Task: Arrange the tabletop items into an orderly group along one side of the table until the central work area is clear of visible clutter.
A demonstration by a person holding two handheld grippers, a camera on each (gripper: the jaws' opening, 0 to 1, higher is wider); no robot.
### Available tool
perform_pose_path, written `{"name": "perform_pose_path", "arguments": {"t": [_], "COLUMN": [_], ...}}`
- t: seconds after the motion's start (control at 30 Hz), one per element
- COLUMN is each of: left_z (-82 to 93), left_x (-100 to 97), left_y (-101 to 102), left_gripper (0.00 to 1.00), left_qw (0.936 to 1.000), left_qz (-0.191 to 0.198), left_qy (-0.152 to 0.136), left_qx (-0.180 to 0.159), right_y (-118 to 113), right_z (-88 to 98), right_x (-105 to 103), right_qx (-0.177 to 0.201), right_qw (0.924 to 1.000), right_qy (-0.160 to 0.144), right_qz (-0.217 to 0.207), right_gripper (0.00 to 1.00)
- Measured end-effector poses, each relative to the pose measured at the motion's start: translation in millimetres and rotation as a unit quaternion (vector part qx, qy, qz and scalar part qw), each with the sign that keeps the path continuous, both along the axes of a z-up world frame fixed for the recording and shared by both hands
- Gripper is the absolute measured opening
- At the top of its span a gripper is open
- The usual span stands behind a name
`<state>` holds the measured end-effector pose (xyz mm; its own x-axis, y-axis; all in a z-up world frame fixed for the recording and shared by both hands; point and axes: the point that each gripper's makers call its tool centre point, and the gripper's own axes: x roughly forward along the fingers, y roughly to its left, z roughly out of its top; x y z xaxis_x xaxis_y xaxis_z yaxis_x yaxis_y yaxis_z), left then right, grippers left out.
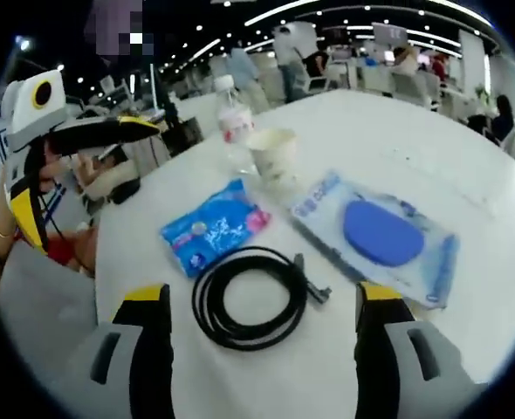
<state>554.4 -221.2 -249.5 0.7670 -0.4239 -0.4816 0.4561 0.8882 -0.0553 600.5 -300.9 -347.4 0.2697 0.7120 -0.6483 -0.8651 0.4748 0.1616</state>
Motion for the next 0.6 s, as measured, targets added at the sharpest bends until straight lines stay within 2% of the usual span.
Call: {"name": "perform_pose_path", "arguments": {"t": [0.13,0.3,0.4,0.6], "left_z": [-0.2,-0.4,-3.6,-8.4], "left_x": [-2.6,-3.3,-4.8,-6.4], "left_y": [6.5,12.0,16.1,24.5], "left_gripper": [0.99,0.99,0.99,0.99], "left_qw": [1.0000,0.9998,0.9995,0.9993], "left_qz": [0.008,0.017,0.028,0.035], "left_qy": [-0.005,-0.014,-0.010,-0.010], "left_qx": [0.003,-0.003,-0.010,0.001], "right_y": [4.9,8.9,9.4,12.2], "right_z": [-2.9,-9.5,-15.1,-29.6], "right_x": [4.4,10.7,15.1,22.0], "right_qx": [0.000,-0.008,-0.016,-0.056], "right_qw": [0.9999,0.9992,0.9989,0.9950], "right_qy": [-0.013,-0.031,-0.038,-0.063], "right_qz": [0.009,0.022,0.023,0.053], "right_gripper": [0.79,0.62,0.57,0.50]}}
